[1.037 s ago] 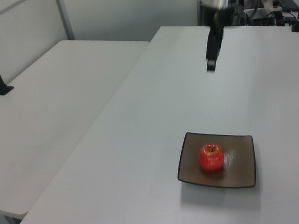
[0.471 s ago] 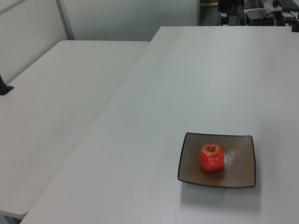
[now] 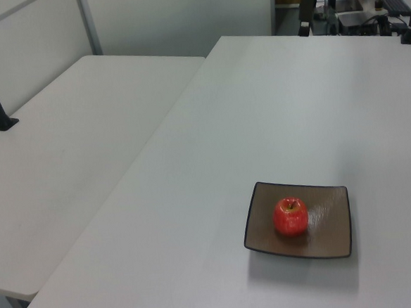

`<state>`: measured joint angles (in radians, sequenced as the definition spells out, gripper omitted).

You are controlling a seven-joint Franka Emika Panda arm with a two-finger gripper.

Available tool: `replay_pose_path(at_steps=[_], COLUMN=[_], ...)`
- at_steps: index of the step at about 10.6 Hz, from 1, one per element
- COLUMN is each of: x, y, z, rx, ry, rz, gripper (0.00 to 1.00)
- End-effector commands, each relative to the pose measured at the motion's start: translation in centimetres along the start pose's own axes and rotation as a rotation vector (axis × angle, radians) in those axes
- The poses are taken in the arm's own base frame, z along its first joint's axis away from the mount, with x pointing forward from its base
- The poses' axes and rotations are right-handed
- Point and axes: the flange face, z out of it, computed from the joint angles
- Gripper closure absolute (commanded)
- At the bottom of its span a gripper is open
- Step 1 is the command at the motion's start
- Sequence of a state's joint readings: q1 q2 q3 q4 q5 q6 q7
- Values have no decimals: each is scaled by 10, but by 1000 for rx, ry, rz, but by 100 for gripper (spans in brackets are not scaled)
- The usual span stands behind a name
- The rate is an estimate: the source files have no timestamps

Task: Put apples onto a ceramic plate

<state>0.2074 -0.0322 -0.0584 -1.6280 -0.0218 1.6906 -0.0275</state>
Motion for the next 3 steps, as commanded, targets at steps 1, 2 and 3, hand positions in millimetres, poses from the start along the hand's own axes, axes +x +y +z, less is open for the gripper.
replay_pose_path(at_steps=[1, 2, 3], x=[-3, -3, -3], y=[14, 13, 14], z=[1, 0, 0], rx=[64, 64, 64], ry=[29, 30, 30], rz=[-12, -10, -4], gripper=[0, 0, 0])
